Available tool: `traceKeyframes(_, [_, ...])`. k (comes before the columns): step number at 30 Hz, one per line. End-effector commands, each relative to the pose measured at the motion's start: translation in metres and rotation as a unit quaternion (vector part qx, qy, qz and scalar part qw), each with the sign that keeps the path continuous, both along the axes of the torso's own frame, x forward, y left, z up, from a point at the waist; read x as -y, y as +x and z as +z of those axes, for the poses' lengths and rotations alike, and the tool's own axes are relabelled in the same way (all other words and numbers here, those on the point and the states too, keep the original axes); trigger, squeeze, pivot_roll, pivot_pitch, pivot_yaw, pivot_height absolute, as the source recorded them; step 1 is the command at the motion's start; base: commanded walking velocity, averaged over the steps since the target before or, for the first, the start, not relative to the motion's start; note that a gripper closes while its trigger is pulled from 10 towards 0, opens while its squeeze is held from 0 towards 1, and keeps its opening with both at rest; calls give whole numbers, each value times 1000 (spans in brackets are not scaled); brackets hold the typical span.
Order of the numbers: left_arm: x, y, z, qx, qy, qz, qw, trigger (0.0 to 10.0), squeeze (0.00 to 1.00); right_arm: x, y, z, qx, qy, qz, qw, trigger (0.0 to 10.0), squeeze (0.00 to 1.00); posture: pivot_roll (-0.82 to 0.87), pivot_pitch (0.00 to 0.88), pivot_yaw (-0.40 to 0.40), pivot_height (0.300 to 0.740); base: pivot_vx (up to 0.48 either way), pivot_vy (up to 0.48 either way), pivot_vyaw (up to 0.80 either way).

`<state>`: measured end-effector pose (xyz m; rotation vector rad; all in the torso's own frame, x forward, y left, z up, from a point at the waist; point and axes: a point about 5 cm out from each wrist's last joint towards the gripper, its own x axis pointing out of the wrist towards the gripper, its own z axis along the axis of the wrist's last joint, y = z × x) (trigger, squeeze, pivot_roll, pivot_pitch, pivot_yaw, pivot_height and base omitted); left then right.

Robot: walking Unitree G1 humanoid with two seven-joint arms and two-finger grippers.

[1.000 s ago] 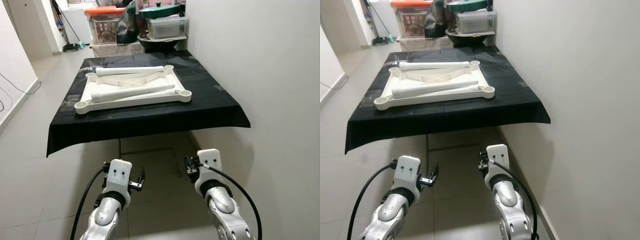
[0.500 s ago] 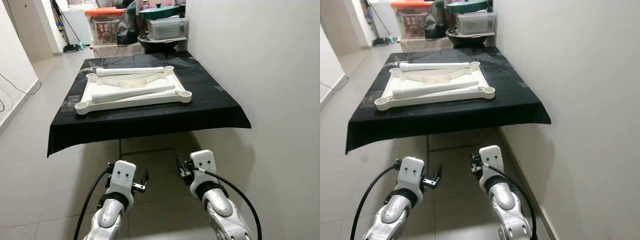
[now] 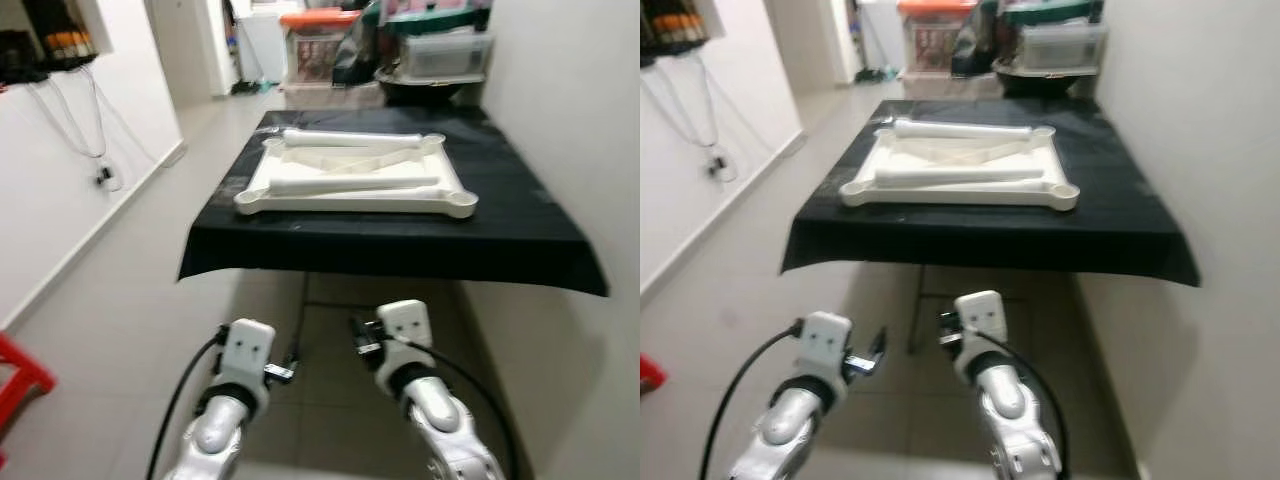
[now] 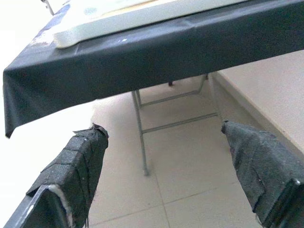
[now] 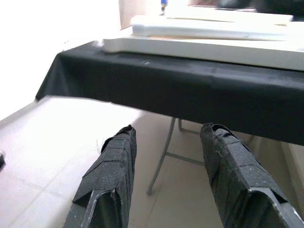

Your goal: Building children table

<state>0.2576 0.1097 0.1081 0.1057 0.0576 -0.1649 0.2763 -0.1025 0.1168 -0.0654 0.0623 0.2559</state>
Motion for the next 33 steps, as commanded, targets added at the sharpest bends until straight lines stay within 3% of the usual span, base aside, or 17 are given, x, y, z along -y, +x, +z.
traceKeyframes(1, [0, -1, -5, -13, -3, -2, 1000, 10000, 0, 2, 0, -4, -8, 5, -3, 1000, 10000, 0, 53, 0, 14, 740, 0, 458, 0])
traceKeyframes(14, [-1, 0, -5, -14, -5, -7, 1000, 10000, 0, 0, 2, -6, -12, 1, -4, 1000, 10000, 0, 59, 0, 11, 740, 0, 478, 0])
traceKeyframes(28, [-2, 3, 4, 8, -4, 6, 1000, 10000, 0, 4, 2, -2, 3, -2, -14, 1000, 10000, 0, 64, 0, 8, 740, 0, 0, 0])
traceKeyframes(33, [-4, 4, 7, 13, -8, 11, 1000, 10000, 0, 12, 2, 5, 31, -2, -50, 998, 10000, 0, 66, 0, 5, 740, 201, 0, 0])
